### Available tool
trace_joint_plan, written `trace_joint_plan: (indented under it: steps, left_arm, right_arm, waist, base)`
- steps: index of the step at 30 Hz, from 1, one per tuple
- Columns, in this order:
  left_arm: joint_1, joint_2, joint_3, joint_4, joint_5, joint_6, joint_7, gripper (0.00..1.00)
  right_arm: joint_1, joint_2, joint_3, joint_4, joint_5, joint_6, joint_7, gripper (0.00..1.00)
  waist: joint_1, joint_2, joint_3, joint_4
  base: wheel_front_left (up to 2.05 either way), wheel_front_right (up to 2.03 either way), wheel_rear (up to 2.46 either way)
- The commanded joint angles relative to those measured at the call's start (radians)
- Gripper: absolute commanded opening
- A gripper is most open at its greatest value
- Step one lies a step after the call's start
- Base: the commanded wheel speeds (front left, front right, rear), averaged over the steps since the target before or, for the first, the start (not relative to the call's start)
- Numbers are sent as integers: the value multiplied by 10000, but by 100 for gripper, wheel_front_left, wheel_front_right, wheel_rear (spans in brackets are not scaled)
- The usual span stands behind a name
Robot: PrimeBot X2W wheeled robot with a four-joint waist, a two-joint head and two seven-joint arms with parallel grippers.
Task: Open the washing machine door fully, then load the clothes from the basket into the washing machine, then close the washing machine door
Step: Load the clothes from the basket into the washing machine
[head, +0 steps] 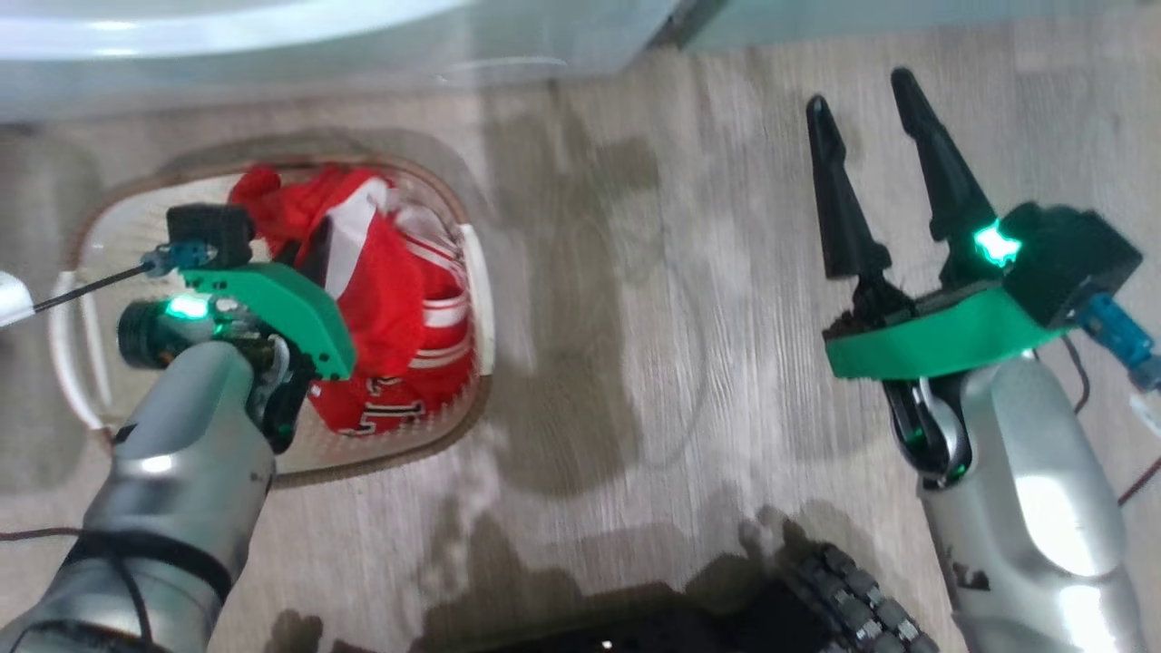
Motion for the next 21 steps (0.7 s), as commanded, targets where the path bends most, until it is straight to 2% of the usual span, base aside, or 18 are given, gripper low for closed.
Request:
trace_joint_plan:
  steps: [1,7,21]
  left_arm:
    - [262,399,337,-311,139,97,-133,0]
    - [1437,615,1398,-2777,975,591,-135,0]
    - [3741,813,3293,-7643,2518,1260,-137,0]
  right_arm:
    - [410,55,154,-214,-69,0,-89,100]
    - [594,55,70,-36,-98,0,-89,100]
    - [984,55,-277,210,-225,0,-36,100]
  waist:
    - [0,0,-423,341]
    - [0,0,-1225,666]
    - [0,0,-2780,1139]
  base:
    - [0,0,0]
    - [0,0,0]
    - [0,0,0]
